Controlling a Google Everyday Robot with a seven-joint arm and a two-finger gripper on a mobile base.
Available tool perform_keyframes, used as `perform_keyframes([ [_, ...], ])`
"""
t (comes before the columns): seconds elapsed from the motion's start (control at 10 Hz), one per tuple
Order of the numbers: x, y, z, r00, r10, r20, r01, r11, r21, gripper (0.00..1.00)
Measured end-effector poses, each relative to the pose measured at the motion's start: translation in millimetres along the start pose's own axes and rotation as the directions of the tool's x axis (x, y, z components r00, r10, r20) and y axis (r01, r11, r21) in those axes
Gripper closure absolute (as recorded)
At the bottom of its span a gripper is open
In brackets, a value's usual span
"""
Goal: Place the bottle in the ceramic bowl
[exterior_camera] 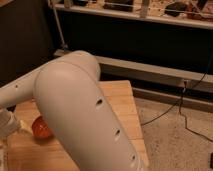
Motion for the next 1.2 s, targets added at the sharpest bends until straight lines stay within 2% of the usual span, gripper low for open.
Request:
perform_keyframes([
  [0.3,2,42,2,0.999,-0.038,-0.008,0.038,0.999,-0.027,0.35],
  [0.6,8,86,6,0.999,-0.037,0.020,0.038,0.998,-0.044,0.35],
  [1.2,18,117,27,0.999,0.019,0.051,-0.017,0.999,-0.034,0.35],
])
